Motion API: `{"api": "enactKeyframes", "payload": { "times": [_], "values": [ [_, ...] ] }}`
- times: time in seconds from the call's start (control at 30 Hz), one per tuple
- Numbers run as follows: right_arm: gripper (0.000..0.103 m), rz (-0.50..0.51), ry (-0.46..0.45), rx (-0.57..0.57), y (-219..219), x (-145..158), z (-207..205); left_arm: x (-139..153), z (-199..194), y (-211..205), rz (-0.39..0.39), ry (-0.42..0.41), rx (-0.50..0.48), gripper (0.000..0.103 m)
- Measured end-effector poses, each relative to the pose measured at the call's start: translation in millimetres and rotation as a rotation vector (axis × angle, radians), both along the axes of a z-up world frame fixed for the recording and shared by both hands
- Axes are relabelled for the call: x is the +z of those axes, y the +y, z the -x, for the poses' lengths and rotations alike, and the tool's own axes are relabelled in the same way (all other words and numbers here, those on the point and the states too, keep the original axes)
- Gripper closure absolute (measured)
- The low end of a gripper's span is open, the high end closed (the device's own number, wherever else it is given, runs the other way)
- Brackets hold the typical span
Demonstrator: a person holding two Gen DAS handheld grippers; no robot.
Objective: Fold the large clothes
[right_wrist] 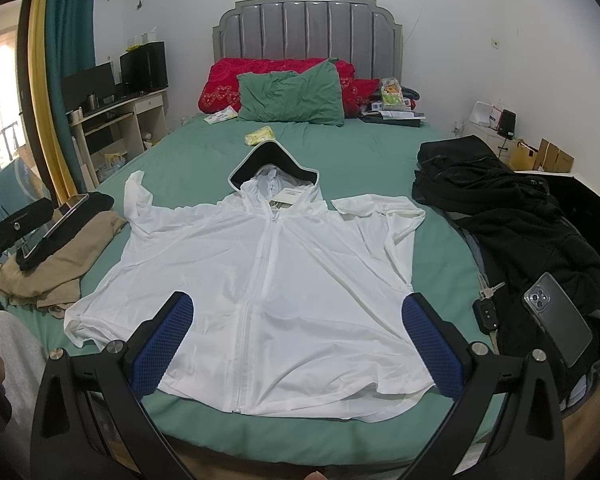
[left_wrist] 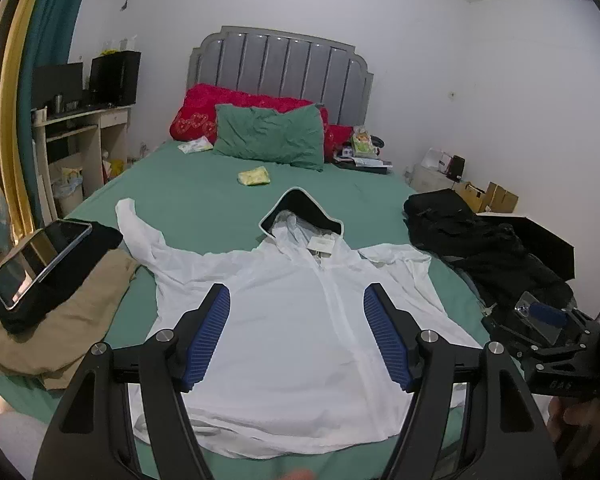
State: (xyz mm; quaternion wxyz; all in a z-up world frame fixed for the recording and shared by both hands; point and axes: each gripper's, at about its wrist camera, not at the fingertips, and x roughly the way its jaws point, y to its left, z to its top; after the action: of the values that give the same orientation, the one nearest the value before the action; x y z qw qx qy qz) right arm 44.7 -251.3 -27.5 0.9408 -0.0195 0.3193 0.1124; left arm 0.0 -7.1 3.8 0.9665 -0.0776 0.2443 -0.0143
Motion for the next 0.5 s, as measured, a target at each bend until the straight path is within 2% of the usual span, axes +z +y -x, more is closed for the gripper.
{"api": "enactKeyframes", "payload": {
  "times": [0.3,0.5],
  "values": [
    [0.0,0.002,0.004,0.002,-1,2,-1,-5,-1,1,-0.025,0.002,0.012,0.03],
    [0.0,0.004,0.025,0.01,0,-6,-12,-12,-11,3,-0.011,0.023,0.004,0.03]
  ]
}}
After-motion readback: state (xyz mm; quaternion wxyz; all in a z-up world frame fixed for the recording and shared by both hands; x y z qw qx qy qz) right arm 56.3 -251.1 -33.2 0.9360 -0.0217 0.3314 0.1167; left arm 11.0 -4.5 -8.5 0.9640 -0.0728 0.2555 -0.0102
